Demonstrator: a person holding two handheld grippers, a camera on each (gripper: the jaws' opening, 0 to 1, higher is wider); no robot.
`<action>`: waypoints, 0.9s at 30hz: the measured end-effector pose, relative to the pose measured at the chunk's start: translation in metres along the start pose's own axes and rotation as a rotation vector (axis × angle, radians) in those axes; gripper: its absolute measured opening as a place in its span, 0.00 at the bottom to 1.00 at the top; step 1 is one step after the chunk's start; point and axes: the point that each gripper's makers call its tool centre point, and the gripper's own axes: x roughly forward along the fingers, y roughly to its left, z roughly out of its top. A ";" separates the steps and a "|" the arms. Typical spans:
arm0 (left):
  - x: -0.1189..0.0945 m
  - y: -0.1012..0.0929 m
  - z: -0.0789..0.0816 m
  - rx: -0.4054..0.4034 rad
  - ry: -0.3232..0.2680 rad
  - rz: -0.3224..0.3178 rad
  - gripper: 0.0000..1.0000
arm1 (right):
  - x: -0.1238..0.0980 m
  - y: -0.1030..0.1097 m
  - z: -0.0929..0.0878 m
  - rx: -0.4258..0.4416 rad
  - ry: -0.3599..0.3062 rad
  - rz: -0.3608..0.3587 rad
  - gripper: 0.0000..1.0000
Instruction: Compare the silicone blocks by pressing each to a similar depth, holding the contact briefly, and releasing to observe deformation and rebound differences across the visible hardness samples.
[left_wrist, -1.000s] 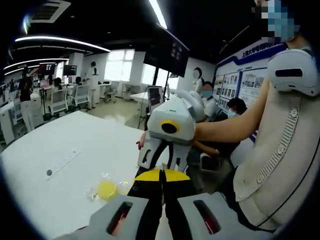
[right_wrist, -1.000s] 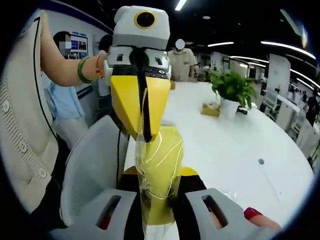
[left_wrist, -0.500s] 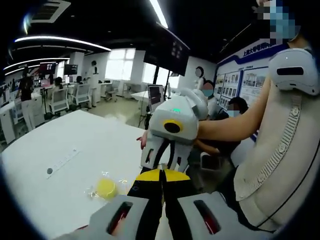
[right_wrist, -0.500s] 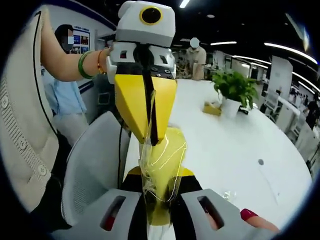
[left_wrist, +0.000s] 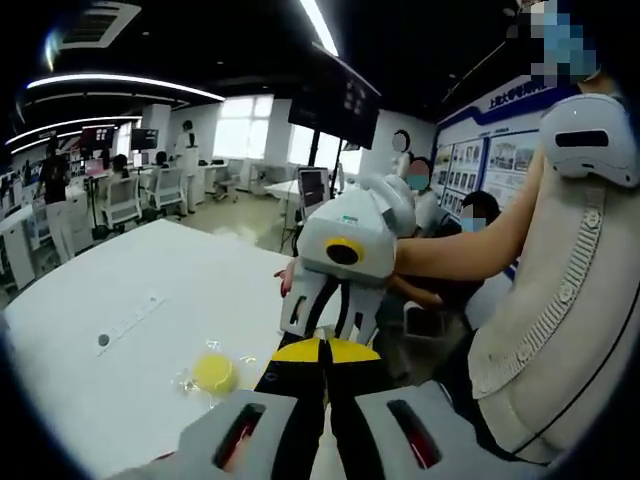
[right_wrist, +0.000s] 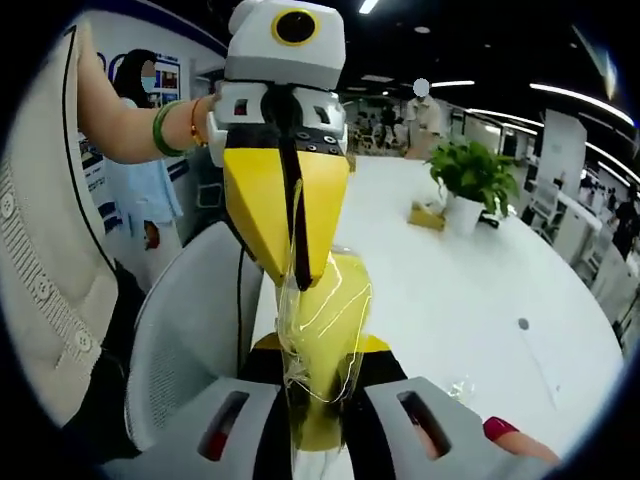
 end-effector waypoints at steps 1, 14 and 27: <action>0.000 0.000 0.000 0.001 -0.001 0.002 0.00 | 0.000 0.000 0.001 -0.001 -0.002 -0.004 0.07; -0.006 -0.006 -0.001 0.007 0.001 0.013 0.00 | 0.002 0.005 0.003 -0.014 0.002 0.004 0.11; -0.006 -0.005 -0.003 0.005 0.005 0.008 0.00 | 0.004 0.000 0.003 -0.058 -0.002 -0.020 0.15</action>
